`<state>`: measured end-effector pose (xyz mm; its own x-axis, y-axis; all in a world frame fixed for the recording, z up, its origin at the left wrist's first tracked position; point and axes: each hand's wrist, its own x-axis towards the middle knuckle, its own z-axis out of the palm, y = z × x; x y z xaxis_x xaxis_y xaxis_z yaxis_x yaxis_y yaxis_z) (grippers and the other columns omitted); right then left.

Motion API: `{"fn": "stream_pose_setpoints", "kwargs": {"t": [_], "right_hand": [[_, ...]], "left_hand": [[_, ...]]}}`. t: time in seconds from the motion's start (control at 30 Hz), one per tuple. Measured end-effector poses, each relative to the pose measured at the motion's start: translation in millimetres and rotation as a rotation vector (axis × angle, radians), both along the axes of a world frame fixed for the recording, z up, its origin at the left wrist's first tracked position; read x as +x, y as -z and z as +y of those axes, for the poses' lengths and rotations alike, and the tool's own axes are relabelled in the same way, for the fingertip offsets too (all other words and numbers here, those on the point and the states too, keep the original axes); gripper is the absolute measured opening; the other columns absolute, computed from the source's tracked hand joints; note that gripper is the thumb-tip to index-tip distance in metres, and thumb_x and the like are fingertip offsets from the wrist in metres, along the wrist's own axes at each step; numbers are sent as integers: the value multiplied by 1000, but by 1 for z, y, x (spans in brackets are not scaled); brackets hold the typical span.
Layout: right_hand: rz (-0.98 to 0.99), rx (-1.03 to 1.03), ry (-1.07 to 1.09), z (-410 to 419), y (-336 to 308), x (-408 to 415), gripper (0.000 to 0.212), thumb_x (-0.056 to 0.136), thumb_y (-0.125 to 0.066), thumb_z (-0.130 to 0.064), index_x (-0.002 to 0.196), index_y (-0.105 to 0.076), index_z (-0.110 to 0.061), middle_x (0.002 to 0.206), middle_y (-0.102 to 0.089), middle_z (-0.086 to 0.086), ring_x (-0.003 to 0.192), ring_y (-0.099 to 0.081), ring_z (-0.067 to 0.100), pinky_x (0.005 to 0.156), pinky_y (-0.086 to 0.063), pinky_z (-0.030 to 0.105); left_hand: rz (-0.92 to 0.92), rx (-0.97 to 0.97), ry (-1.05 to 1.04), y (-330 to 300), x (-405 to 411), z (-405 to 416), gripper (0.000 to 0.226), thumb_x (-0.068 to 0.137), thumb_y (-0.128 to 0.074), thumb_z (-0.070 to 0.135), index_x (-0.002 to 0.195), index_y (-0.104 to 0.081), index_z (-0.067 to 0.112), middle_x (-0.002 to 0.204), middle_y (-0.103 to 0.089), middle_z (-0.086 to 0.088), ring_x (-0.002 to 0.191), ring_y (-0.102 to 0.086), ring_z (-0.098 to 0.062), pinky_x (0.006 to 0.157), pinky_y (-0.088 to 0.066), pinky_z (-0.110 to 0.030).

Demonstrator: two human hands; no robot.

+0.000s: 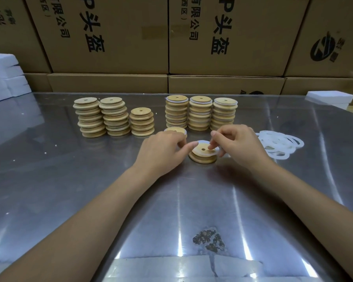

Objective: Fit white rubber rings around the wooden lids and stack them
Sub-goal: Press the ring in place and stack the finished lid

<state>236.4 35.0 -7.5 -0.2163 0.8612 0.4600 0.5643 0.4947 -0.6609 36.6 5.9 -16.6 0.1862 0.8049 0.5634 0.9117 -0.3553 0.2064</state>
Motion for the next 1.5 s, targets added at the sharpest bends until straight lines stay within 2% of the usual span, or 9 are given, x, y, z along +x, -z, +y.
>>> {"fn": "stream_pose_setpoints", "kwargs": {"t": [0.1,0.2,0.3,0.43,0.6,0.73,0.93,1.2,1.5], "right_hand": [[-65,61,56,0,1,-1,27,91,-55,-31,67,-66,-27,58,-64,-19,57,-59,2,65,-49,32],[-166,2,157,5,2,0,18,89,-55,-44,88,-67,-31,88,-67,-17,85,-59,9,72,-46,32],[-293,-166,133,10,9,2,38,86,-56,-54,108,-66,-24,99,-65,-9,103,-54,15,85,-45,35],[-209,-239,15,11,12,-1,21,85,-64,-43,98,-64,-27,82,-59,-16,83,-55,4,68,-42,24],[49,-226,-85,12,10,-3,20,79,-75,-25,93,-62,-21,94,-67,-6,91,-63,13,83,-50,30],[164,-165,-111,10,10,-5,23,77,-78,-17,89,-60,-25,93,-66,-8,88,-63,11,78,-51,28],[159,-21,-165,4,7,-11,33,76,-77,-7,93,-58,-29,93,-61,-20,89,-60,-4,77,-46,8],[187,38,-215,-1,6,-14,22,79,-73,-6,97,-62,-14,98,-65,-9,92,-65,4,81,-53,22],[319,18,-185,-1,10,-16,17,85,-68,-9,83,-60,-24,90,-69,-3,87,-67,14,80,-54,30]], "left_hand": [[17,-46,28,3,1,3,44,86,-47,63,96,-60,22,96,-65,9,92,-59,-16,70,-43,-33],[34,-132,64,6,5,4,60,80,-53,67,122,-52,24,115,-63,9,110,-55,-16,86,-41,-34],[57,-179,87,10,8,5,70,79,-57,64,135,-41,26,122,-62,9,117,-52,-16,88,-37,-32],[-47,-214,153,10,7,6,67,80,-65,54,137,-38,29,121,-62,13,94,-56,-8,74,-38,-27],[-148,-170,232,10,6,6,75,75,-74,45,139,-37,30,120,-57,16,78,-48,-2,79,-49,-34],[-234,-115,291,9,5,6,70,68,-82,38,127,-45,27,106,-46,24,77,-50,-3,76,-50,-31],[-611,-234,290,10,7,7,47,63,-86,35,93,-51,25,96,-56,10,71,-57,-5,65,-49,-19],[-737,-242,264,9,2,12,20,75,-79,23,76,-59,23,83,-60,12,72,-59,-5,64,-45,-18],[-718,-109,270,6,8,3,13,81,-75,23,73,-65,27,77,-67,12,77,-64,-2,69,-52,-19]]}}
